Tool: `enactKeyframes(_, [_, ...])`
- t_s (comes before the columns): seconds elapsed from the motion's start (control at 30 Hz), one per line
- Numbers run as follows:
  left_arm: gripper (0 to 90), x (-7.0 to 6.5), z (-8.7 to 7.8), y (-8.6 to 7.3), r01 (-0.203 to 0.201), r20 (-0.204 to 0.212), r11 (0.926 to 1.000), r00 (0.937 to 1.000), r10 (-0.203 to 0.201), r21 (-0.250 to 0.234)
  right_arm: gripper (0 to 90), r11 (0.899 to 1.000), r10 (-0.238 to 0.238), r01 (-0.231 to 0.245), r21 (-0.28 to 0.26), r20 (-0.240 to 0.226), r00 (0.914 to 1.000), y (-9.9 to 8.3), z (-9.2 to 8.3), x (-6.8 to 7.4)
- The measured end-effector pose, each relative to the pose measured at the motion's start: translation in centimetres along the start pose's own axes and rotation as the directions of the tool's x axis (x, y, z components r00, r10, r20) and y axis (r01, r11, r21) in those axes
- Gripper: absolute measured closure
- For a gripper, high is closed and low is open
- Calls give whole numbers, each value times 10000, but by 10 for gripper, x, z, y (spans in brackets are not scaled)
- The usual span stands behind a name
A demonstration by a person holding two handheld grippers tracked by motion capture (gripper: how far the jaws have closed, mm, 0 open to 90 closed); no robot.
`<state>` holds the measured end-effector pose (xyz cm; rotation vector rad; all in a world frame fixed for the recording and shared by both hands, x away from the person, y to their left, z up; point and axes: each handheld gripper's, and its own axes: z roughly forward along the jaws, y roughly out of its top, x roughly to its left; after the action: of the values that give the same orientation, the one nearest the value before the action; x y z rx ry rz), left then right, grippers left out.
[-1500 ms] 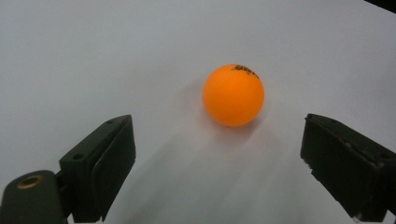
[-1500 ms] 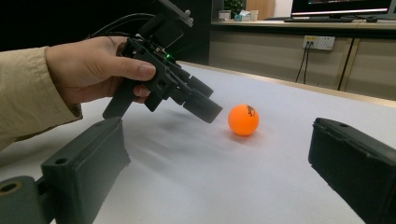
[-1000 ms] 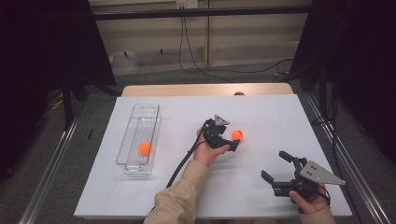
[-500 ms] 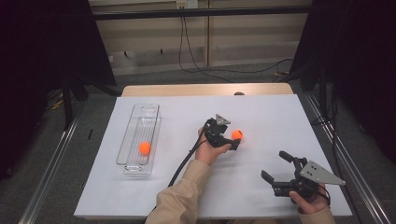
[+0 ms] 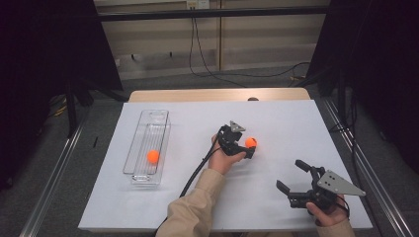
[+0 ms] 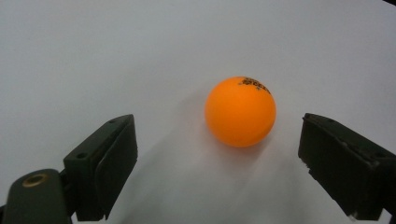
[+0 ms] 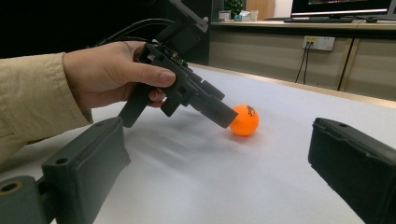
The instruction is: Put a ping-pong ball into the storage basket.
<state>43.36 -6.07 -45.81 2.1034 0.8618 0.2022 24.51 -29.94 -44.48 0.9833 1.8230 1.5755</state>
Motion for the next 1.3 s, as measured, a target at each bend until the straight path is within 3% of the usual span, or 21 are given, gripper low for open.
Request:
enactKeyframes(0.97, [212,0,10,2,-139,-165,9999,9998,138,-66,40,10000,22,-22,9,0,10000,0,0,0])
enactKeyframes(1.3, [271,-4,15,5,-248,108,9997,9996,248,-32,41,10000,9,-9,7,-2,10000,0,0,0])
